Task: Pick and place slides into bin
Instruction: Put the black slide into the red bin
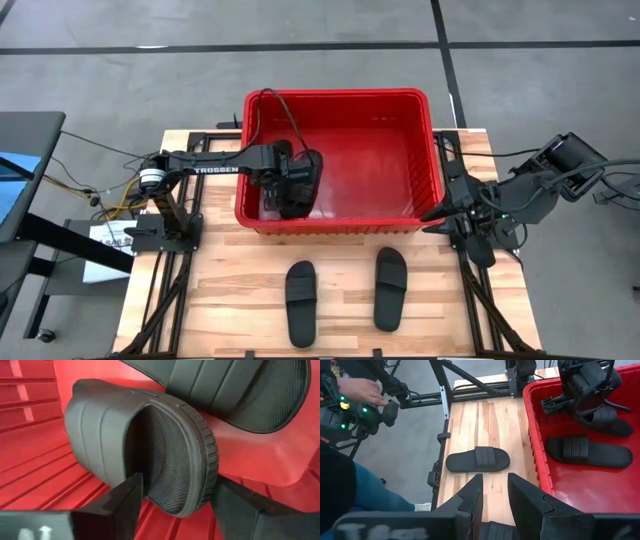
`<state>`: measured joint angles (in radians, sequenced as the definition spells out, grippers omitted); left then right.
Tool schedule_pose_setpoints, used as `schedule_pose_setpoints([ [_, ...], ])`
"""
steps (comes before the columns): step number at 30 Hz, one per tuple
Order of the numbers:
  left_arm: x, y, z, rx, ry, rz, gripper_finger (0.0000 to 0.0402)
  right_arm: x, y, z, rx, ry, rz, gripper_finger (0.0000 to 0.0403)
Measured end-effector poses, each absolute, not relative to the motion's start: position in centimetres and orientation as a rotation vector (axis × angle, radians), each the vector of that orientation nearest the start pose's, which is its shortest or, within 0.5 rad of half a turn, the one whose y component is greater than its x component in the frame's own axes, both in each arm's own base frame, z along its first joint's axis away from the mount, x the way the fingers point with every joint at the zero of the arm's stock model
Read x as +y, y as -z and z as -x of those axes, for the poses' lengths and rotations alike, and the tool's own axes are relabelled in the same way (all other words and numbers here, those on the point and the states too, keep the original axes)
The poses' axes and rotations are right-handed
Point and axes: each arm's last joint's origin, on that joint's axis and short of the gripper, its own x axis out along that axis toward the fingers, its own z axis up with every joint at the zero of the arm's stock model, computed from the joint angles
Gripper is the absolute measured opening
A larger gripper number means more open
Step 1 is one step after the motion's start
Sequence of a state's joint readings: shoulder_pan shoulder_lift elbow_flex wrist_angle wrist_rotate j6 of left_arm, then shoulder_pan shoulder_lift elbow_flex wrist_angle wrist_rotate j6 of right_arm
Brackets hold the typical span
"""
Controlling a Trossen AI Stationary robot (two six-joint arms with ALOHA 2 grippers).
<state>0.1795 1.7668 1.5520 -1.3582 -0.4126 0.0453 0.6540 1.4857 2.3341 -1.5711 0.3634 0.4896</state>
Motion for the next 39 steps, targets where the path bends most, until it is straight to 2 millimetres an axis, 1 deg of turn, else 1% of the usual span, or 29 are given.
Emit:
schedule_pose_setpoints([
  [8, 6.78, -27.42, -31.42, 1.615, -0.397, -0.193, 0.0222, 10.46, -52.74, -15.34, 0.678, -0.116, -0.117, 0.0081],
  [24, 6.59, -27.36, -31.44, 1.621, -0.322, -0.162, 0.0223, 10.46, -52.74, -15.34, 0.678, -0.116, -0.117, 0.0081],
  [29, 6.47, -27.34, -31.19, 1.651, -0.286, -0.152, 0.0223, 10.46, -52.74, -15.34, 0.678, -0.116, -0.117, 0.0081],
  [39, 6.46, -27.36, -31.02, 1.669, -0.281, -0.153, 0.0222, 10.47, -52.74, -15.34, 0.678, -0.116, -0.117, 0.0081],
])
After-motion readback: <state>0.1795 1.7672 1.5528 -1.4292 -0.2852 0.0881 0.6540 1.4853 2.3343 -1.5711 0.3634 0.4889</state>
